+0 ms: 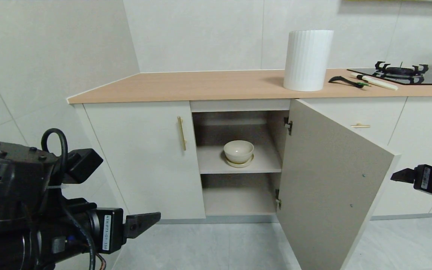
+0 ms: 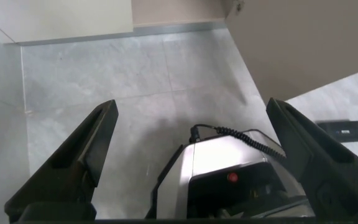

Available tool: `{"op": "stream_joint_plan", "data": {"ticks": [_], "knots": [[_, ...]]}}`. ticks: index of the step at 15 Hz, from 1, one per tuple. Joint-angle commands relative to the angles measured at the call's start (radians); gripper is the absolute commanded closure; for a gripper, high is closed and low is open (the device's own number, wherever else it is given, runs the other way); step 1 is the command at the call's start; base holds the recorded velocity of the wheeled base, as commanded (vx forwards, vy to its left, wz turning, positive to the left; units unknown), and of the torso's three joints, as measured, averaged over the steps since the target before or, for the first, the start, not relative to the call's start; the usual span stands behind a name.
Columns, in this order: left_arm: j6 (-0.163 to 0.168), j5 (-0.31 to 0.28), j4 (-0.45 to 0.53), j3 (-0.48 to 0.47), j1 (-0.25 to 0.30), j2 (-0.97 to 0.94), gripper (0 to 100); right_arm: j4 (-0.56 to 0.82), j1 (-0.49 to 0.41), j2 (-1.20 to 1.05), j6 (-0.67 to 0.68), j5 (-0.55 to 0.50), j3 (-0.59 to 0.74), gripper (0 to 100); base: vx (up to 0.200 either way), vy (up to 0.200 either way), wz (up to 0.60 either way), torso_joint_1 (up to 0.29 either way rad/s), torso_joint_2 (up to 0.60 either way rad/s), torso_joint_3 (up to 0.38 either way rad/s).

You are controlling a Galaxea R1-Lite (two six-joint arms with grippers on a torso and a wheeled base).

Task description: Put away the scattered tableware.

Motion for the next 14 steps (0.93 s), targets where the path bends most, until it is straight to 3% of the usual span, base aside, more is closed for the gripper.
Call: {"op": "stream_joint_plan", "data": {"ticks": [1,9,11,14], "knots": [[-0.001,0.0,-0.004,-0.001,0.0,-0.005,0,-0.016,0.003,0.076,0.018,0.002,0.001,0,0.0,0.0,0.0,0.0,0.0,0.0],[0.001,-0.003,-0.056,0.019,0.0,-0.078,0,-0.02,0.18,0.07,0.081,0.025,0.023,0,0.0,0.0,0.0,0.0,0.0,0.0],[0.008,-0.001,-0.059,0.024,0.0,-0.077,0,-0.027,0.273,0.085,0.068,0.085,-0.008,0,0.0,0.0,0.0,0.0,0.0,0.0],[0.041,0.005,-0.082,0.037,0.0,-0.078,0,0.0,0.41,0.128,0.041,0.093,-0.109,0,0.0,0.0,0.0,0.0,0.0,0.0]]}}
